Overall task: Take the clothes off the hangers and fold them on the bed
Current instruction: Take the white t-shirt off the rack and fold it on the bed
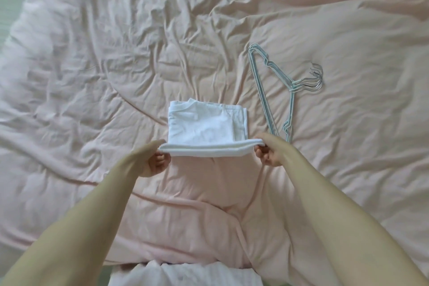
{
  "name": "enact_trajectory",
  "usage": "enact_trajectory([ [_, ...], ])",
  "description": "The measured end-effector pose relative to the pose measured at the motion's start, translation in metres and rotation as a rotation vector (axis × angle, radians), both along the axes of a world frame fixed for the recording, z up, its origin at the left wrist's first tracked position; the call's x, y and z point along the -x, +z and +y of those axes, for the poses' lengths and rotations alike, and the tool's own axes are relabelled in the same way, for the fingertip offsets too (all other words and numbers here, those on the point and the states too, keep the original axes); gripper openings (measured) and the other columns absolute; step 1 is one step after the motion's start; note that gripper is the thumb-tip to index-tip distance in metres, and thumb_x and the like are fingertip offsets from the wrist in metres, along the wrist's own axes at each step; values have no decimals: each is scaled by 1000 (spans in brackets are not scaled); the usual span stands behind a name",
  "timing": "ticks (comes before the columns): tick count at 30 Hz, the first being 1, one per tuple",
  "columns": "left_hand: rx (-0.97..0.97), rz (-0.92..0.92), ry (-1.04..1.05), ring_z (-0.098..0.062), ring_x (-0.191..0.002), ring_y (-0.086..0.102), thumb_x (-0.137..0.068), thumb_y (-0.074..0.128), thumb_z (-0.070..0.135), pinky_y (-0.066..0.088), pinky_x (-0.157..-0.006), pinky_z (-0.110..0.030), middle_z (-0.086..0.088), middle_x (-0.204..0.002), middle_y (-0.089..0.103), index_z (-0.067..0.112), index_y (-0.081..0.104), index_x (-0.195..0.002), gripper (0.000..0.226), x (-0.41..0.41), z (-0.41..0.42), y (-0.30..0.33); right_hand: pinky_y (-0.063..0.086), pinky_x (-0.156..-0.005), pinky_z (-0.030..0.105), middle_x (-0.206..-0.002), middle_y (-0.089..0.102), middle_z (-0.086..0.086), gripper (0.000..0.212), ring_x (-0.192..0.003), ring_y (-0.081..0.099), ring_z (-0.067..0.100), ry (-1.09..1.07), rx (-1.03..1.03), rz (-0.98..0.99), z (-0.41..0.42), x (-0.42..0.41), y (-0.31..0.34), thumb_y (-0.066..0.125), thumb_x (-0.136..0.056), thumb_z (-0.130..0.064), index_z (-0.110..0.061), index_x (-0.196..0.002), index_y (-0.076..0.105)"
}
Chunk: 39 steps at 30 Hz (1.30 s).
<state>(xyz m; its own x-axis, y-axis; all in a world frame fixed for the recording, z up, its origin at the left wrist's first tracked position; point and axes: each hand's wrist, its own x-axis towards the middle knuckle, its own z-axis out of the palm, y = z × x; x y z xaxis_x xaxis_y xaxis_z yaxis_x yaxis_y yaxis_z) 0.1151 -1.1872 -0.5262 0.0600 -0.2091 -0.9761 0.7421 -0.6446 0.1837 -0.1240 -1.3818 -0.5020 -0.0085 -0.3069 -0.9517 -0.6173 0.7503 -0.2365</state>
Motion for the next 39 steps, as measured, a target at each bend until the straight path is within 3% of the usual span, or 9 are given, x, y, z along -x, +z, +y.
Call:
enact_trajectory([
  [6,62,-48,151,-9,-37,53,-86,51,17,44,-38,-14,1,-46,52,10,53,-67,20,-22,-45,-12,22,-36,12,-53,51,-2,25,-41,51,7,-73,101,-61,-41,-43,-10,37,-86,-14,-16,-65,51],
  [10,127,-168,149,-11,-55,61,-90,49,16,53,-53,-19,0,-69,61,13,60,-84,13,-32,-58,-36,37,-41,16,-70,57,7,18,-53,57,13,-178,268,-138,-56,-58,-44,41,-92,-12,-10,-77,49],
  [14,108,-467,59,-14,-68,54,-91,52,10,45,-62,-24,-3,-83,56,14,59,-94,9,-36,-56,-71,43,-68,31,-79,59,5,16,-72,54,20,-11,521,42,-54,-45,-98,54,-81,-33,-18,-73,53],
  [16,71,-661,-59,-15,-64,45,-84,60,16,36,-54,-26,-4,-77,51,16,55,-87,6,-33,-51,-87,45,-77,30,-87,62,1,37,-83,57,19,52,472,56,-44,-37,-117,58,-79,-49,-14,-88,61],
  [19,97,-614,-131,-17,-85,60,-86,65,33,46,-66,-27,-2,-96,61,8,54,-111,38,-29,-45,-107,52,-89,38,-102,69,2,72,-95,65,20,6,369,-26,-31,-34,-128,60,-62,-69,-11,-105,66],
  [24,137,-635,-248,-9,-77,61,-92,57,35,44,-56,-17,-1,-94,63,5,59,-108,35,-22,-55,-107,53,-90,42,-109,69,8,55,-98,67,22,-175,218,-240,-28,-37,-128,69,-80,-45,-5,-117,61],
  [28,86,-565,-218,-23,-85,62,-79,58,43,49,-76,-36,-6,-94,65,10,65,-90,35,-7,-35,-84,51,-93,46,-110,67,10,52,-100,65,27,-69,163,-201,-11,-34,-111,68,-83,-38,-1,-118,59],
  [31,116,-542,-148,-21,-79,59,-87,53,27,47,-71,-33,-2,-84,63,17,63,-81,15,13,2,-63,49,-94,47,-112,66,10,56,-100,65,27,9,73,-192,15,-28,-95,70,-81,-40,-6,-123,57],
  [39,13,-573,150,-23,-99,54,-98,43,19,43,-89,-36,-6,-112,57,15,50,-121,25,59,172,-37,52,-87,48,-112,65,13,52,-99,64,31,323,-106,-177,133,-42,-50,74,-75,-43,-13,-116,60],
])
